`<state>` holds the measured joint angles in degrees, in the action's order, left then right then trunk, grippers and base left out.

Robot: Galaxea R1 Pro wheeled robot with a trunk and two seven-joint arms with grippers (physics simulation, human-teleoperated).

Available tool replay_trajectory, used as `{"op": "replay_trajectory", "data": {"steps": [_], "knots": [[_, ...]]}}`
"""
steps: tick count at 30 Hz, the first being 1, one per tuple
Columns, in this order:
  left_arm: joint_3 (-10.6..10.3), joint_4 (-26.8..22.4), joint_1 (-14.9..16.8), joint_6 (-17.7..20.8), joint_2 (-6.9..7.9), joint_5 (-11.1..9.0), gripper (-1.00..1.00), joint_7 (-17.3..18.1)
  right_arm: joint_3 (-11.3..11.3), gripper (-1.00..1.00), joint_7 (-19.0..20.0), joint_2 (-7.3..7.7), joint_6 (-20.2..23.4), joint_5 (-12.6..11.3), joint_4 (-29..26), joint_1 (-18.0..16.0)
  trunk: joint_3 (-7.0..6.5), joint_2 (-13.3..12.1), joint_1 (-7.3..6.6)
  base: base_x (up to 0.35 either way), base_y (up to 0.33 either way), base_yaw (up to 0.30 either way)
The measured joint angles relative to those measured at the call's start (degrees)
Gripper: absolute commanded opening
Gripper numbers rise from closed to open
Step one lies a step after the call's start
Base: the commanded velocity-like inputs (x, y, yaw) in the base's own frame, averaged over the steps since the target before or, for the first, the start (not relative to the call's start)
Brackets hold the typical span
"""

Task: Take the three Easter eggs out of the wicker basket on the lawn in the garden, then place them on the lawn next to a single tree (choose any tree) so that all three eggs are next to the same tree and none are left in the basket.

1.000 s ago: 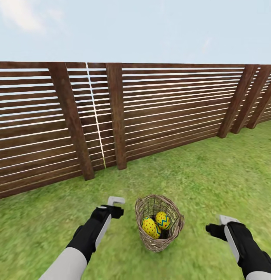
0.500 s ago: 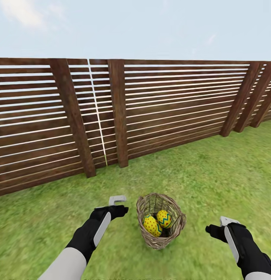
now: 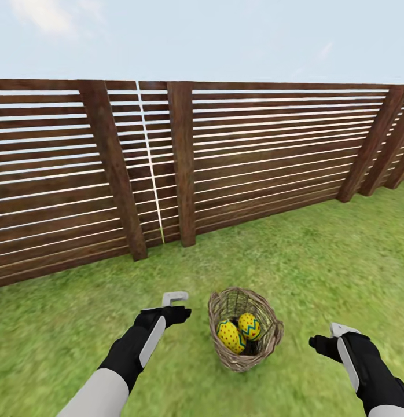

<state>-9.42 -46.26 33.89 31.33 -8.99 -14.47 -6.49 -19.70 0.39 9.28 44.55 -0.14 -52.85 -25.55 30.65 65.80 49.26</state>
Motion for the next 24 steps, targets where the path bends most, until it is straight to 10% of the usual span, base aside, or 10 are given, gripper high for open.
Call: {"op": "replay_trajectory", "data": {"steps": [11, 24], "knots": [[0.00, -0.02, 0.01, 0.01, 0.00, -0.18, 1.00, 0.00, 0.10, 1.00, -0.06, 0.04, 0.01, 0.14, -0.08, 0.01, 0.51, 0.00, 0.02, 0.233, 0.000, 0.013], [-0.09, 0.01, 0.01, 0.05, -0.09, -0.29, 1.00, 0.00, -0.02, 1.00, 0.01, 0.04, 0.01, -0.02, -0.09, 0.01, 0.29, 0.00, 0.02, 0.007, 0.000, -0.261]]}}
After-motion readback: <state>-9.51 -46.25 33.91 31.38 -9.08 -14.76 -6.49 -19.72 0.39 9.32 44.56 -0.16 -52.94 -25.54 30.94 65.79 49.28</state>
